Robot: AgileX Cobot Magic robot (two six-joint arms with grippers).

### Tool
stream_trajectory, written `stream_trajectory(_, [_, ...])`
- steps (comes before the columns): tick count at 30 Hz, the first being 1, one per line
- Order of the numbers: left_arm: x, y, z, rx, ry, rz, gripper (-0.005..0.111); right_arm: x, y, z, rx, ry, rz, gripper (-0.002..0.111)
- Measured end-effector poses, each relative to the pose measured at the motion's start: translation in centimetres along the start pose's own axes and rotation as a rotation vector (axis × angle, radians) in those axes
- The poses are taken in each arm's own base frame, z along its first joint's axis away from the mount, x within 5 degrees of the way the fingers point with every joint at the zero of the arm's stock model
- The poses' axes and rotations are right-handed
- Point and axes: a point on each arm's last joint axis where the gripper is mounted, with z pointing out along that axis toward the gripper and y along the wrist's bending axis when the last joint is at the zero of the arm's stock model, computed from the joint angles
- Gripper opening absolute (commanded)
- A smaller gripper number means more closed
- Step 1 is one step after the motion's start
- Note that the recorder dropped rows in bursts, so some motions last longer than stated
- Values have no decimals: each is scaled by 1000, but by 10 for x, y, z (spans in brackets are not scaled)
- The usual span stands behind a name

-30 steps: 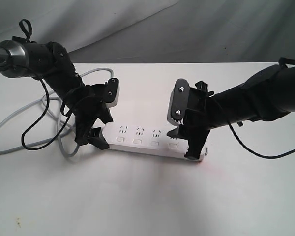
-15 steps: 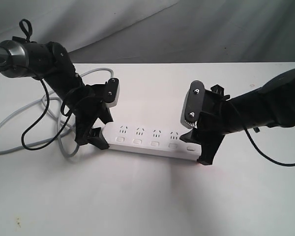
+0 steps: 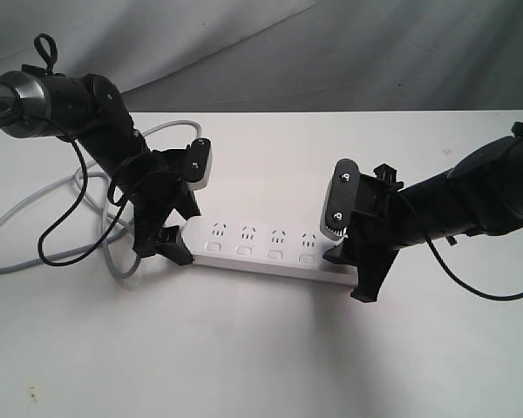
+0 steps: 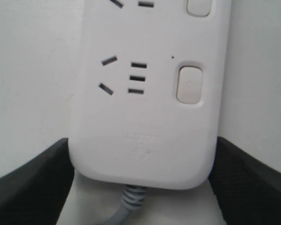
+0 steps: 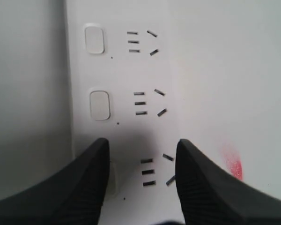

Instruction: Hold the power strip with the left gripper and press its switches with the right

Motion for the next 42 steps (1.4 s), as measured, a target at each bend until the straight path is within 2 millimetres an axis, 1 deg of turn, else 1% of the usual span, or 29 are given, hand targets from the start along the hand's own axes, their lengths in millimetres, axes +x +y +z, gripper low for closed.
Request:
stream_trajectory(27, [0, 0, 0, 0, 0, 0, 51, 4, -2, 1, 10, 10, 12, 43])
stream_trajectory(31, [0, 0, 0, 0, 0, 0, 51, 4, 1, 5, -23, -4, 33, 43])
stream_trajectory(34, [0, 0, 0, 0, 0, 0, 51, 10, 3, 5, -26, 6, 52, 43])
stream_trajectory(40, [0, 0, 0, 0, 0, 0, 51, 12, 2, 4, -22, 8, 59, 43])
stream_trajectory(42, [0, 0, 0, 0, -2, -1, 51, 14, 3, 7, -32, 12, 65, 43])
